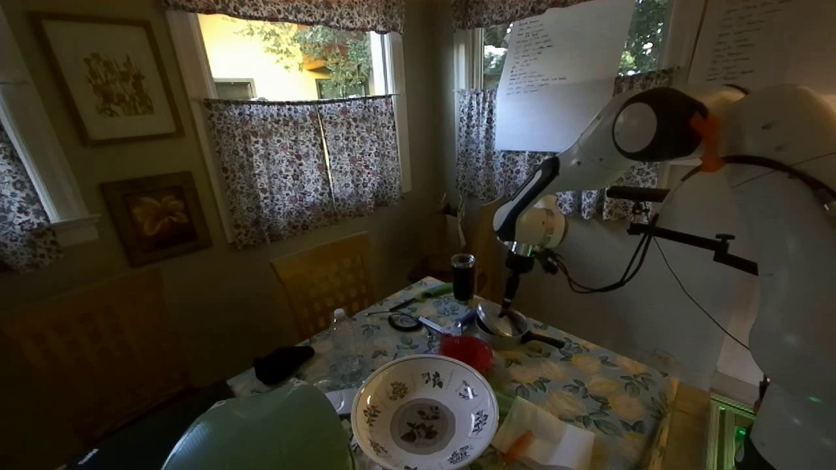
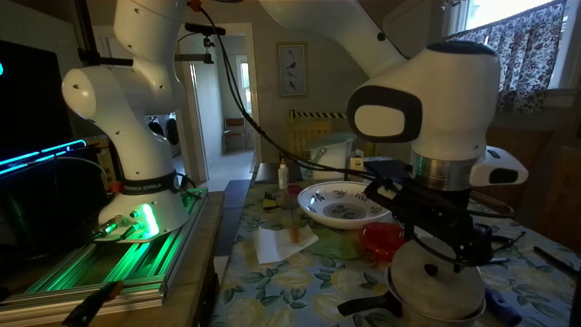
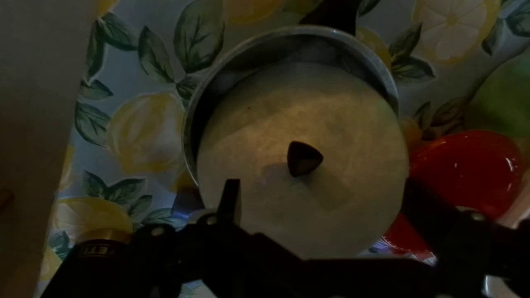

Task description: Put the silver lid on the silver pot.

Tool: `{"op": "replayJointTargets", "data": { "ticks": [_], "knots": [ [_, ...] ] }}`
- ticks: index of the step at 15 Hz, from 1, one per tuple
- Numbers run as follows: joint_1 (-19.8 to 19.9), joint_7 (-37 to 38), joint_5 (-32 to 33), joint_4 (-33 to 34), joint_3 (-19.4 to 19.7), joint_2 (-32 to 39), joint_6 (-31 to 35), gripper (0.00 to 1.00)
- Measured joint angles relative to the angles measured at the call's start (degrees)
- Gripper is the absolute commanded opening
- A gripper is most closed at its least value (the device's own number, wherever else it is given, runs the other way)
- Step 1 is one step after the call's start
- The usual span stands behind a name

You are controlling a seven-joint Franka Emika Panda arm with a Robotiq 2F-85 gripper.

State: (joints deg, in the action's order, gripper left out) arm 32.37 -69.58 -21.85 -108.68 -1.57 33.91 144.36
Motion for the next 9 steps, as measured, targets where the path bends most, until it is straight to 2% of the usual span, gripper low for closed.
{"op": "replayJointTargets", "data": {
  "ticks": [3,9],
  "knots": [
    [1.11,-1.63,-1.41,0.01,-1.47,0.45,0.01,1.00],
    [2.67,-2.86,-2.11,0.02,-1.78,0.64,-0.01,1.00]
  ]
}}
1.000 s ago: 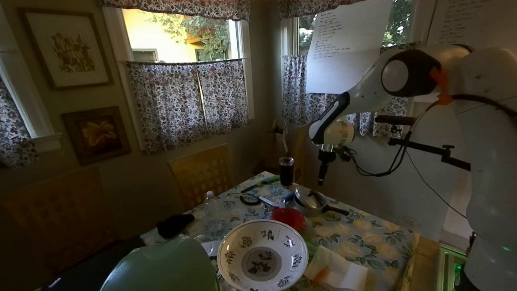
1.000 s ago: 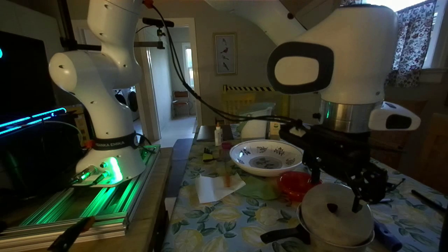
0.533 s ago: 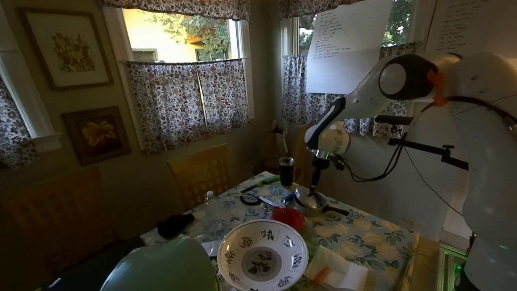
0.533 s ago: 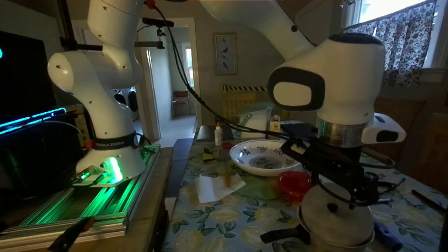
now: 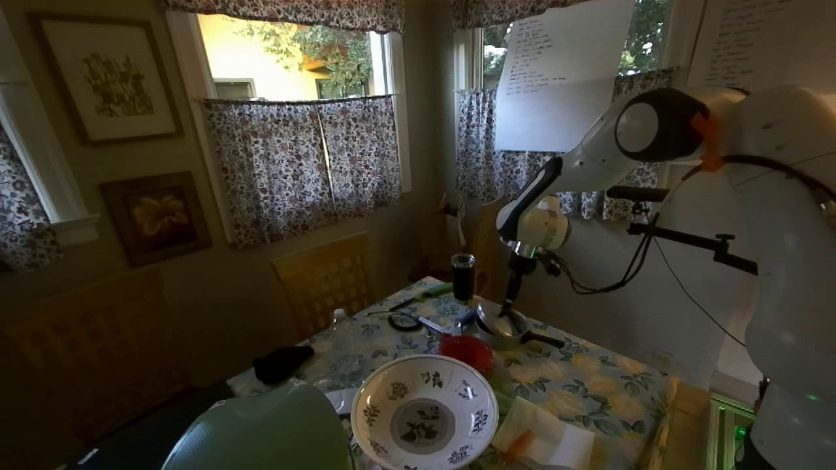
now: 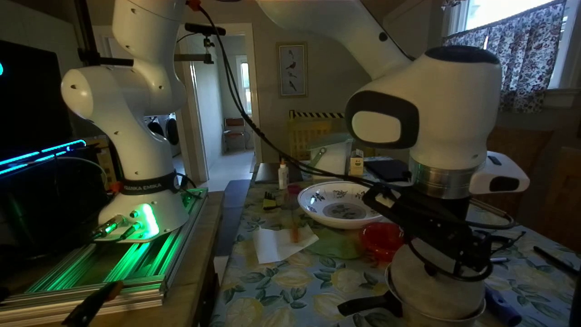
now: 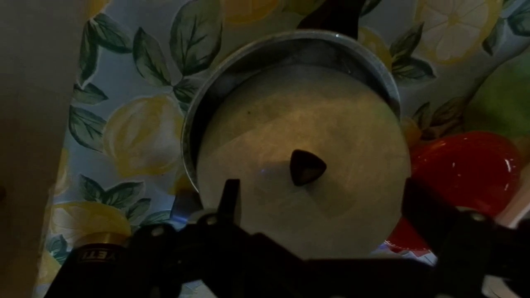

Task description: Put the silver lid on the silver pot.

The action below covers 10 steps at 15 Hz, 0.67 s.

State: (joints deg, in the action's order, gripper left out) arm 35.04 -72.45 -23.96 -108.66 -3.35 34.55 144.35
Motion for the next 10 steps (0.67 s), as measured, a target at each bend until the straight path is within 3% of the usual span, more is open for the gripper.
{"op": "replayJointTargets", "data": {
  "ticks": [9,10],
  "knots": [
    [1.13,-0.92,-0.63,0.23,-1.30,1.86,0.23,1.00],
    [1.14,-0.92,-0.63,0.36,-1.41,2.07,0.38,0.95]
  ]
}}
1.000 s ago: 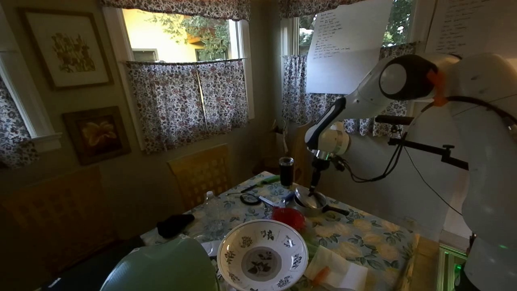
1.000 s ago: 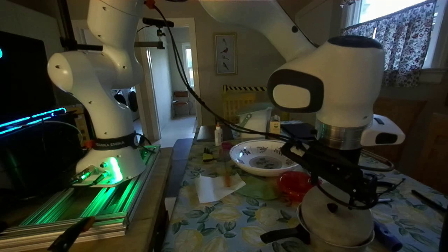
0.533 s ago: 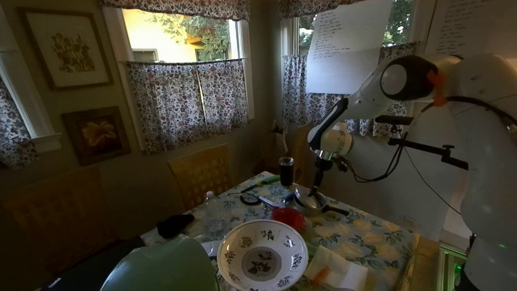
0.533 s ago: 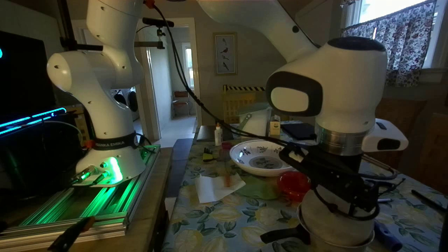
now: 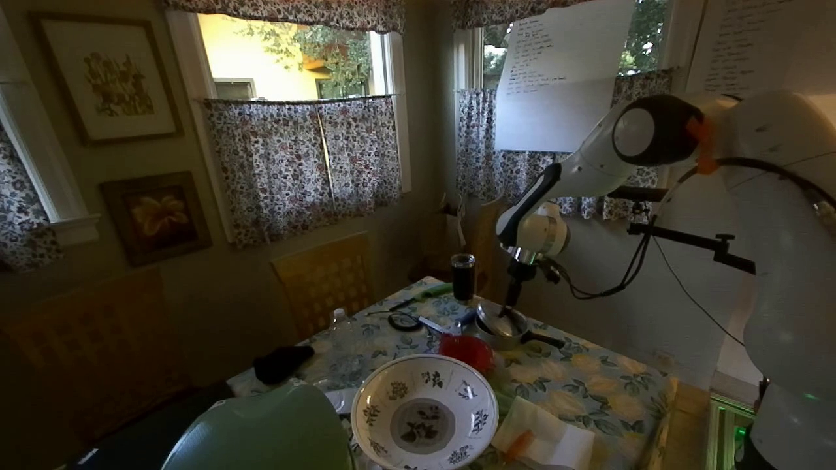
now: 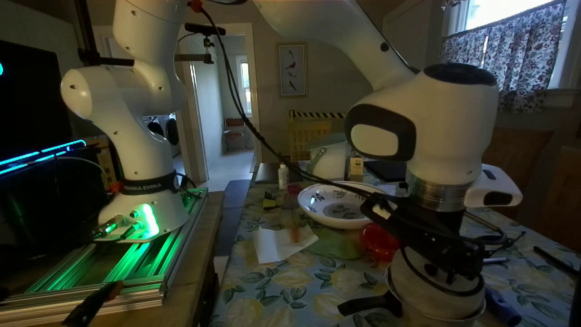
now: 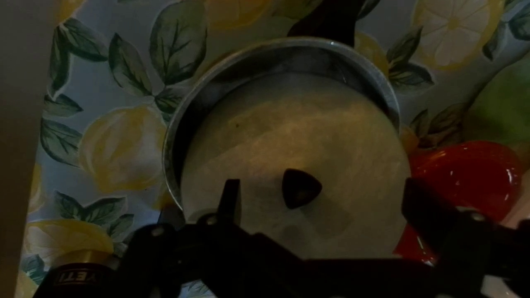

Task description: Put the silver lid on the silver pot.

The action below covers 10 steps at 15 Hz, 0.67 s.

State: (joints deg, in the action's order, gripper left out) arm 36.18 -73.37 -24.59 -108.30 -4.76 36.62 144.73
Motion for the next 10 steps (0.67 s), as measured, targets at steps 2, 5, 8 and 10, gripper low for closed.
{"op": "replayJointTargets", "data": {
  "ticks": [2,5,8,10],
  "knots": [
    [0.00,0.00,0.00,0.37,-0.08,0.50,0.39,0.87],
    [0.07,0.00,0.00,0.89,-0.08,1.26,1.24,0.87],
    [0.30,0.00,0.00,1.26,-0.32,2.05,2.47,0.68],
    [0.50,0.00,0.00,1.34,-0.67,2.34,3.21,0.56]
  ]
}}
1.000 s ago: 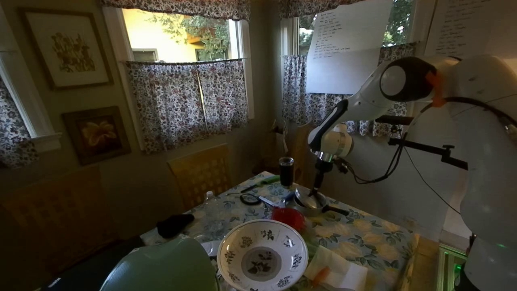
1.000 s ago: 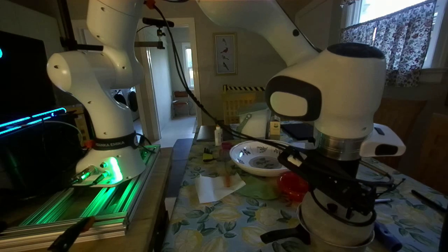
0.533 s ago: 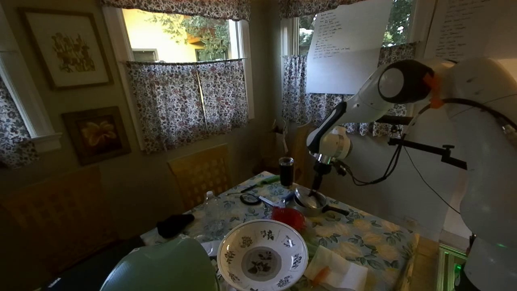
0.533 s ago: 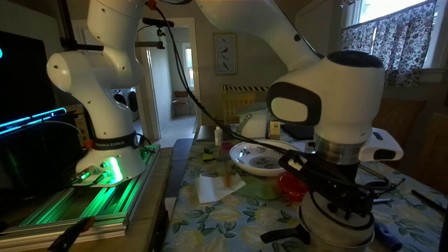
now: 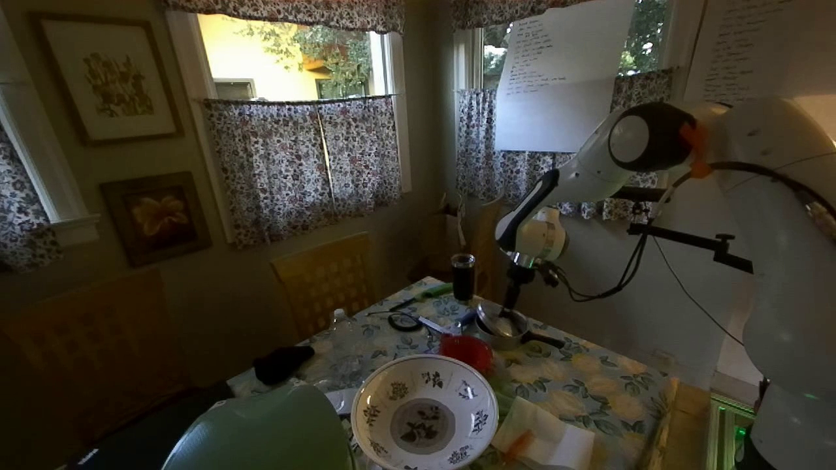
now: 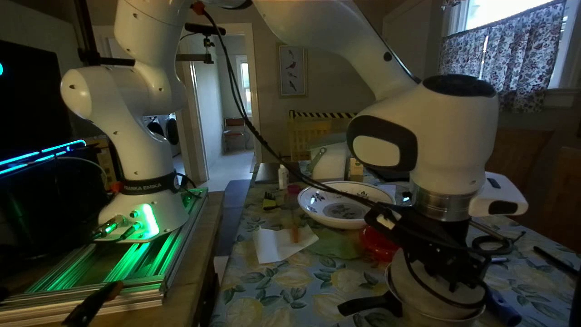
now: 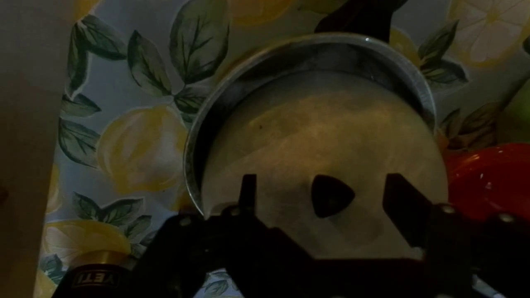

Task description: Put the silver lid on the silver pot.

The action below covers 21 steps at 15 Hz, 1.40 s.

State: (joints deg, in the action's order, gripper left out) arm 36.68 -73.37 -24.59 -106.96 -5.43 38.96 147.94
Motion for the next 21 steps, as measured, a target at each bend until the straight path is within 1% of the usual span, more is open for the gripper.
{"op": "replayJointTargets", "data": {
  "ticks": [1,2,3,4,5,7,8,9,12,13,14,15,17,19,21],
  "knots": [
    [0.07,0.00,0.00,0.00,-0.19,0.05,0.31,0.51],
    [0.11,0.00,0.00,0.01,-0.40,0.06,0.56,0.35],
    [0.19,0.00,0.00,0.04,-0.65,0.06,0.74,0.30],
    [0.27,0.00,0.00,0.09,-0.89,0.06,0.87,0.29],
    [0.34,0.00,0.00,0.16,-1.12,0.06,0.92,0.14],
    [0.43,0.00,0.00,0.31,-1.40,0.06,0.92,0.12],
    [0.43,0.00,0.00,0.32,-1.46,0.05,0.92,0.08],
    [0.43,0.01,0.00,0.38,-1.49,0.05,0.92,0.09],
    [0.43,0.01,0.00,0.38,-1.49,0.05,0.92,0.26],
    [0.43,0.01,0.00,0.38,-1.49,0.05,0.91,0.34],
    [0.43,0.02,0.00,0.38,-1.48,0.05,0.91,0.39],
    [0.43,0.02,0.00,0.38,-1.43,0.06,0.91,0.39],
    [0.43,0.02,0.00,0.38,-1.31,0.06,0.92,0.54],
    [0.46,0.02,0.00,0.38,-1.23,0.06,0.92,0.54],
    [0.46,0.02,0.00,0.38,-1.19,0.06,0.91,0.47]
  ]
}}
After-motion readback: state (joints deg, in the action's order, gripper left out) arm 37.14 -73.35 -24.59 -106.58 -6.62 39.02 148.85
